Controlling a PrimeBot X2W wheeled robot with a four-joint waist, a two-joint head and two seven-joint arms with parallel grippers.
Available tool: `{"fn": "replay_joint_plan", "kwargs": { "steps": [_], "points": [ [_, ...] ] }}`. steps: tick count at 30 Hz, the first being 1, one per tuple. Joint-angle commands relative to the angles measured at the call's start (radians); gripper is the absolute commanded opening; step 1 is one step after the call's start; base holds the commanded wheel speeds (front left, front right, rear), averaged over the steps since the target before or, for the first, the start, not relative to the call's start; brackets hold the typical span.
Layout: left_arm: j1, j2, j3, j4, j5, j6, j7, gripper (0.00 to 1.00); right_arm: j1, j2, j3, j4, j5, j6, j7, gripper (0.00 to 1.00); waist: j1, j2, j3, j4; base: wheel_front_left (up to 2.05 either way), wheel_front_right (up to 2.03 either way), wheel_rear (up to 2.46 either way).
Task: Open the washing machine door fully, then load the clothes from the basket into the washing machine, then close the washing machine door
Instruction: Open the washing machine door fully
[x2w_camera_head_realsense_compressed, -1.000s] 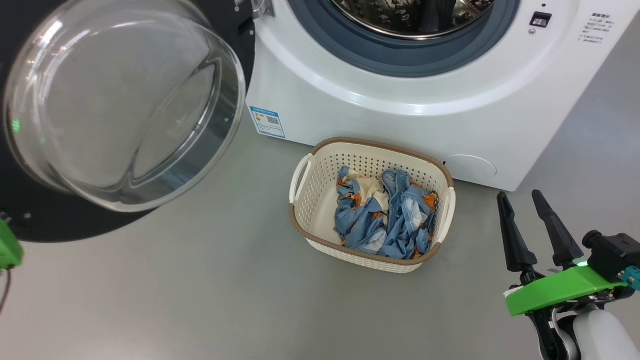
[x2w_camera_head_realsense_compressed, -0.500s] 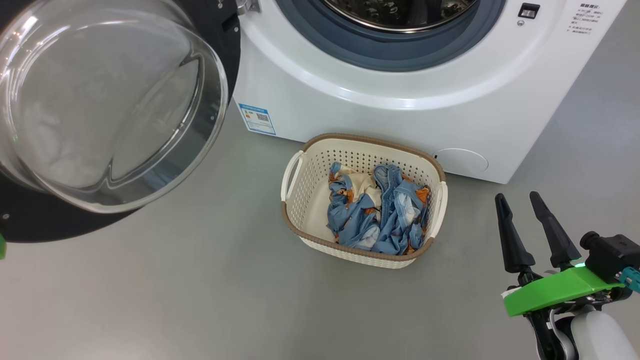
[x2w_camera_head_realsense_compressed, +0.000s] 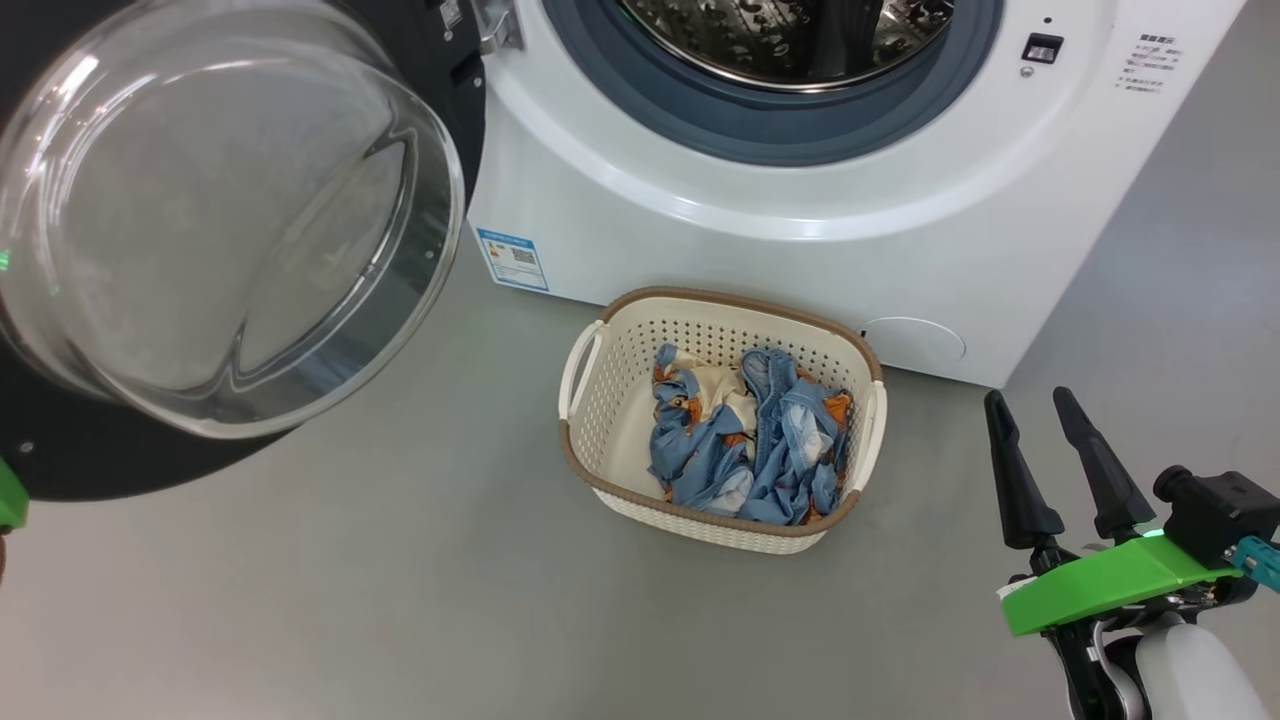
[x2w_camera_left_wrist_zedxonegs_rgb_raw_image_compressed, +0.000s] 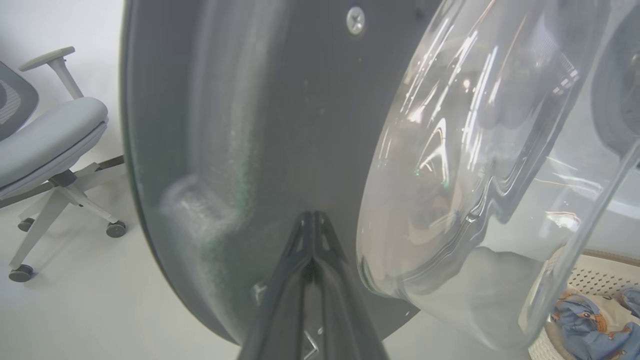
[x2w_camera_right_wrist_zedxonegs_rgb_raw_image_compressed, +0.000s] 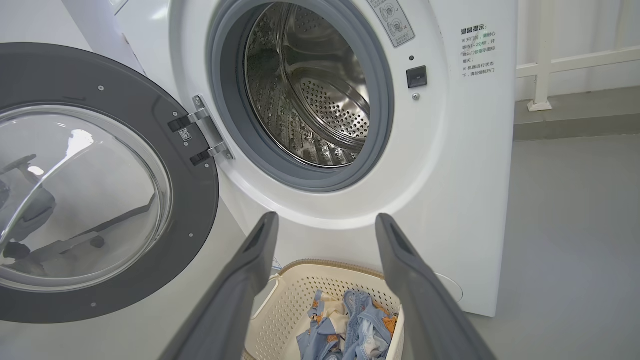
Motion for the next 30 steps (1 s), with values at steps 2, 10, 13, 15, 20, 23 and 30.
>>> {"fn": "replay_joint_plan", "kwargs": {
  "steps": [2, 10, 13, 15, 20, 23, 30],
  "points": [
    [0.007, 0.07, 0.037, -0.033, -0.015, -0.006, -0.025, 0.0, -0.009, 0.004, 0.027, -0.024, 0.008, 0.008, -0.012, 1.0, 0.0, -0.0001, -0.002, -0.013, 0.0, 0.0, 0.0],
    [0.115, 0.052, 0.047, -0.149, -0.034, 0.012, -0.065, 0.96, 0.004, 0.008, 0.025, -0.026, 0.019, 0.008, -0.012, 1.0, 0.0, -0.0001, -0.021, -0.027, 0.0, 0.0, 0.0],
    [0.159, 0.033, 0.05, -0.222, -0.041, 0.029, -0.072, 1.0, 0.01, 0.006, 0.024, -0.026, 0.02, 0.008, -0.012, 1.0, 0.0, -0.0001, -0.03, -0.028, 0.0, 0.0, 0.0],
    [0.191, 0.022, 0.047, -0.278, -0.043, 0.04, -0.073, 1.0, 0.014, 0.004, 0.022, -0.027, 0.019, 0.008, -0.012, 1.0, 0.0, -0.0001, -0.035, -0.03, 0.0, 0.0, 0.0],
    [0.272, -0.002, 0.043, -0.432, -0.053, 0.072, -0.065, 1.0, 0.021, -0.002, 0.021, -0.027, 0.016, 0.008, -0.012, 1.0, 0.0, -0.0001, -0.05, -0.039, 0.0, 0.0, 0.0],
    [0.324, -0.019, 0.038, -0.529, -0.055, 0.097, -0.057, 1.0, 0.024, -0.006, 0.025, -0.026, 0.015, 0.008, -0.012, 1.0, 0.0, -0.0001, -0.058, -0.052, 0.0, 0.0, 0.0],
    [0.44, -0.061, 0.025, -0.719, -0.062, 0.154, -0.047, 1.0, 0.032, -0.014, 0.033, -0.024, 0.011, 0.008, -0.012, 1.0, 0.0, -0.0001, -0.082, -0.107, 0.0, 0.0, 0.0]
  ]
}}
